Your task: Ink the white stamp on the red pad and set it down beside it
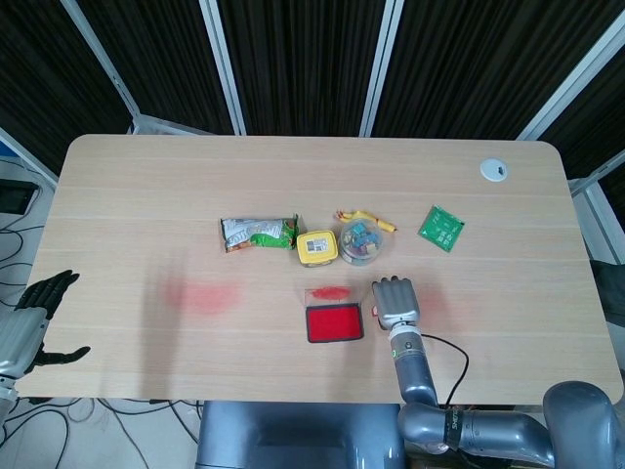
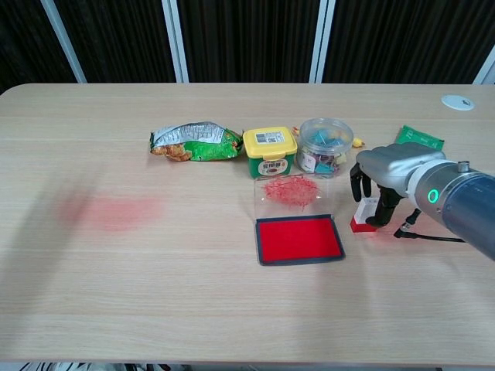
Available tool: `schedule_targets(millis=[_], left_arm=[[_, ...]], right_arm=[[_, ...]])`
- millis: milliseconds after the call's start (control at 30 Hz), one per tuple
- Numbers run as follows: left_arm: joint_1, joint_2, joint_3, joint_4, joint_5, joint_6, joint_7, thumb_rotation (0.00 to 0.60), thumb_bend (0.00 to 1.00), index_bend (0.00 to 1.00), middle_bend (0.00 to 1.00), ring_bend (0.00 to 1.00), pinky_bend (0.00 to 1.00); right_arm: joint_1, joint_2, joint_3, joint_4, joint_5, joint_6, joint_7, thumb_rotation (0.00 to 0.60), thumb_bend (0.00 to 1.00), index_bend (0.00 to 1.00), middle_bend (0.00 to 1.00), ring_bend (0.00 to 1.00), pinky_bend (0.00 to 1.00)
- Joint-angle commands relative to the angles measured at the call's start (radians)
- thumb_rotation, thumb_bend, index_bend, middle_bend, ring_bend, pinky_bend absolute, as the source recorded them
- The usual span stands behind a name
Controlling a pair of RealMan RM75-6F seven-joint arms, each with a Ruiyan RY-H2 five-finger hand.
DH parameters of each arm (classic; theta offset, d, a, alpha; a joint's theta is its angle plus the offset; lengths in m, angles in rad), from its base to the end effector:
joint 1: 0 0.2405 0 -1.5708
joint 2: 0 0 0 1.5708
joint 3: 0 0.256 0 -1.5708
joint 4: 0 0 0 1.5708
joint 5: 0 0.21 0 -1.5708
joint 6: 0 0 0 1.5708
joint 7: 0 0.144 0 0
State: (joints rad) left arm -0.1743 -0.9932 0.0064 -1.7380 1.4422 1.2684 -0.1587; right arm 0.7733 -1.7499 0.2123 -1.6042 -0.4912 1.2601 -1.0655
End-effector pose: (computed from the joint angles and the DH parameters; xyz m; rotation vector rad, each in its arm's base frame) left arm -0.3036 0.1902 0.1547 -1.4597 -1.2035 -0.8711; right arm -0.1468 -0.3076 -0.0598 1.7199 -0.9735 0.3927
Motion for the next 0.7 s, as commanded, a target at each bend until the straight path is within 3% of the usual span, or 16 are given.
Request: schedule_targets(millis=[33, 367, 533, 700], left_arm=[[0.000, 0.000, 0.000, 0.000, 0.000, 0.000, 0.000, 0.600, 0.00, 0.00, 0.00, 0.00, 0.00], [0.001, -0.001, 0.000, 0.001, 0.002, 0.002, 0.001, 0.600, 0.00, 0.00, 0.00, 0.00, 0.00], [0.002, -0.003, 0.000, 0.003, 0.006, 0.008, 0.005, 0.600, 0.00, 0.00, 0.00, 0.00, 0.00], [0.008, -0.009, 0.001, 0.008, 0.016, 0.025, 0.016, 0.600, 0.00, 0.00, 0.00, 0.00, 0.00]], right_arm=[[0.004, 0.006, -0.002, -0.013, 0.018, 0.007, -0.013, 0.600, 0.27, 0.30, 0.21, 0.18, 0.34], [-0.018, 0.085, -0.027, -0.135, -0.033, 0.070, -0.003, 0.600, 0.20, 0.13, 0.05, 0.05, 0.27], [-0.094, 0.202, -0.097, -0.240, -0.210, 0.139, 0.101, 0.600, 0.17, 0.04, 0.01, 0.01, 0.26], [-0.228, 0.338, -0.213, -0.293, -0.488, 0.232, 0.332, 0.600, 0.15, 0.00, 0.00, 0.00, 0.24]])
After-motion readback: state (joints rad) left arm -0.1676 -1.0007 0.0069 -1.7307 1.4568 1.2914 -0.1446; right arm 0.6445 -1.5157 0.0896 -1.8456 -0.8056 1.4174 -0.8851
